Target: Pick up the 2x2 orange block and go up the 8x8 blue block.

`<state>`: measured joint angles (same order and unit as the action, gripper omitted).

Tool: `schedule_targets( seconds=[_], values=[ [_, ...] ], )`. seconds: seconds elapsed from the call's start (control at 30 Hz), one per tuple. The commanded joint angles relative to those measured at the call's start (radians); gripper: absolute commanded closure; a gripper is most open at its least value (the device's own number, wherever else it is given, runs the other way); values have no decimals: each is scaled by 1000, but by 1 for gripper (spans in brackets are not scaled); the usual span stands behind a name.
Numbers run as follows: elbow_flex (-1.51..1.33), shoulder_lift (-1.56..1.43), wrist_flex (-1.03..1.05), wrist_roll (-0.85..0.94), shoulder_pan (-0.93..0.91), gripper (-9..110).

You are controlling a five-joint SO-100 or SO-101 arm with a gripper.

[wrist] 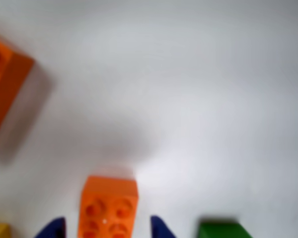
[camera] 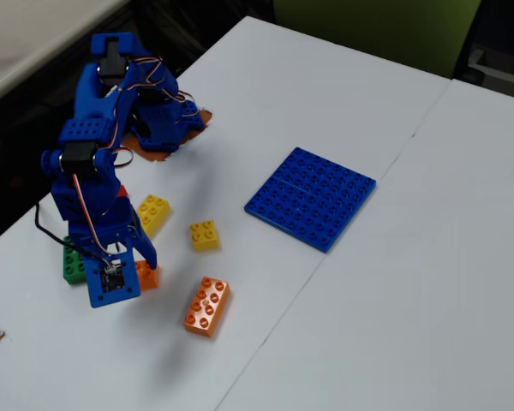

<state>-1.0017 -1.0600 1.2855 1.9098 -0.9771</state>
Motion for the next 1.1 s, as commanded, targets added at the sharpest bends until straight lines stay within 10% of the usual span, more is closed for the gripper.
schedule_targets(
  seconds=[0.0, 1.07],
  values=[
    [26, 0, -14, -3, -5, 80],
    [20, 86, 43, -15, -8, 79]
  ],
)
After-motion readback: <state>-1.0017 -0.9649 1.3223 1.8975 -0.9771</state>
